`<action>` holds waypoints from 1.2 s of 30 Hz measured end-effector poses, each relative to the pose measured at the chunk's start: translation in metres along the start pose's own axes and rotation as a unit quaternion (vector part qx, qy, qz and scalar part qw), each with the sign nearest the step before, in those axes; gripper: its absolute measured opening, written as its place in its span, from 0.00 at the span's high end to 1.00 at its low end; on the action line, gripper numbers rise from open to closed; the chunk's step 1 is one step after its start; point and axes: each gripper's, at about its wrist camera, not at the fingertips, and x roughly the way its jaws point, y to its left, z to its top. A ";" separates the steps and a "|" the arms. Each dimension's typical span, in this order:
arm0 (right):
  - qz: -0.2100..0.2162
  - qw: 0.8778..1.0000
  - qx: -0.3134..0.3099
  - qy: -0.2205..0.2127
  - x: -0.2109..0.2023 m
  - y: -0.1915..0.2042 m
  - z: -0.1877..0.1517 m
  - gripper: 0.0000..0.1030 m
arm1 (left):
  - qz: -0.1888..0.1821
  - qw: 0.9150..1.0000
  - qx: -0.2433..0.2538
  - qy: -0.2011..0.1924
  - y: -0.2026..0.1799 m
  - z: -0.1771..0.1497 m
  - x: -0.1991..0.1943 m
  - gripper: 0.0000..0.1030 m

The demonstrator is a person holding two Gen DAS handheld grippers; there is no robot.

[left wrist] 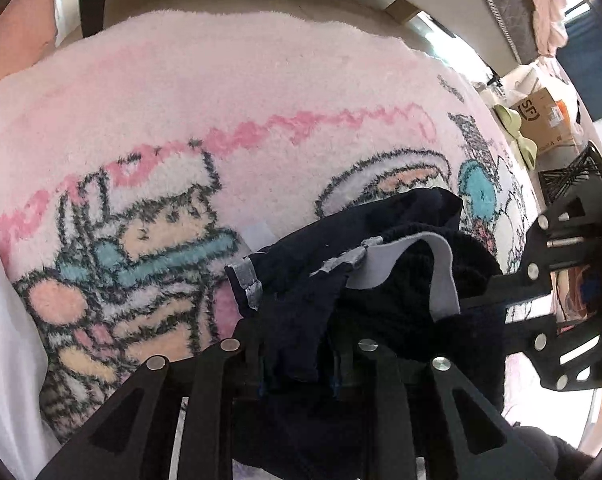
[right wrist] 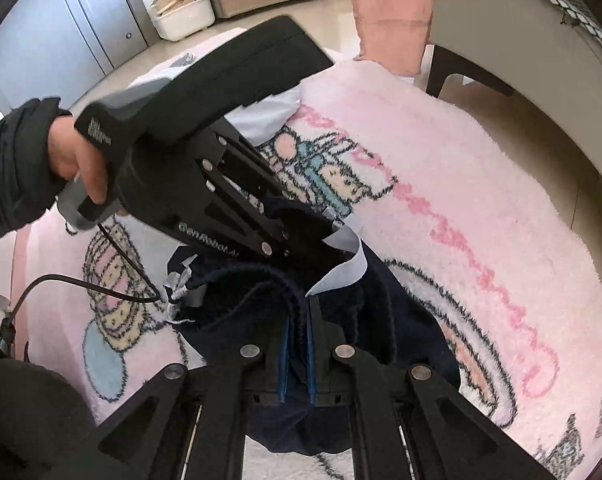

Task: Fold clothes

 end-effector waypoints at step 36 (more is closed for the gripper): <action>0.009 0.992 0.103 0.066 0.012 -0.016 0.031 0.96 | -0.149 0.969 0.190 -0.049 -0.119 -0.093 -0.032 0.00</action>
